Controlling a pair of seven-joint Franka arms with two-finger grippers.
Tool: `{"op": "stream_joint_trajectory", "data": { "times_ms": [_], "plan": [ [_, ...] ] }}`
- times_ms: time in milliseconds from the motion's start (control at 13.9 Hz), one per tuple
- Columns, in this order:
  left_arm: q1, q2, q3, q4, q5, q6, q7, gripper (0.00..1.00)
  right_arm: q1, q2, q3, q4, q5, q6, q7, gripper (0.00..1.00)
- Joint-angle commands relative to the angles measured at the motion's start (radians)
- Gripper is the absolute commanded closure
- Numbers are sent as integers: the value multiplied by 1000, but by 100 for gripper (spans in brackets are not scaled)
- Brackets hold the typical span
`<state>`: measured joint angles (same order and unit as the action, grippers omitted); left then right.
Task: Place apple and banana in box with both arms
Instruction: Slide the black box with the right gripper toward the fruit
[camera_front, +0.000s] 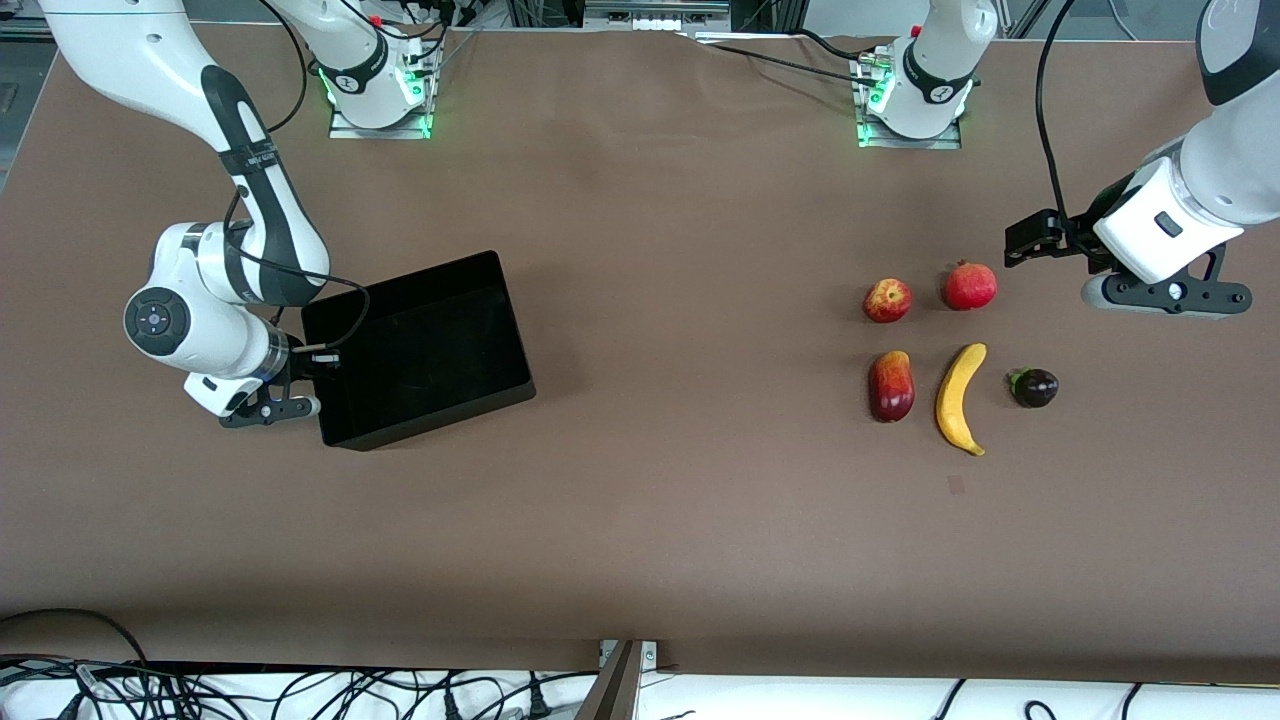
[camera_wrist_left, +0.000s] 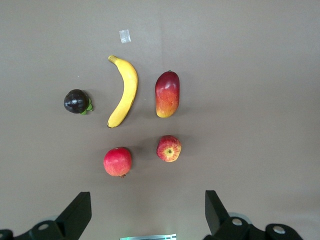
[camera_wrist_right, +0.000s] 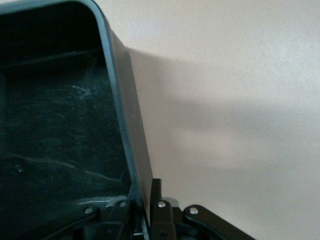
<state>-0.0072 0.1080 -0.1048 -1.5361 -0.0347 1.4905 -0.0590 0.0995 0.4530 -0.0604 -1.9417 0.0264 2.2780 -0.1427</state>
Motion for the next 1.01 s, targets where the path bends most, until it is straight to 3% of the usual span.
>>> {"op": "stream_joint_trajectory", "data": {
  "times_ms": [0,216,431,719,934],
  "plan": [
    [0,16,1,34,-22,-26,5,0,-4,-11,13,27,38,-8,8,100],
    [3,16,1,34,-22,-26,5,0,22,-27,43,82,64,-75,60,100],
    [0,18,1,33,-22,-26,5,0,64,-24,126,167,66,-153,258,100],
    [-5,18,1,33,-22,-29,2,0,247,21,152,272,72,-172,550,100],
    [-7,28,1,33,-22,-29,2,0,394,116,152,398,131,-164,692,100]
  ]
}}
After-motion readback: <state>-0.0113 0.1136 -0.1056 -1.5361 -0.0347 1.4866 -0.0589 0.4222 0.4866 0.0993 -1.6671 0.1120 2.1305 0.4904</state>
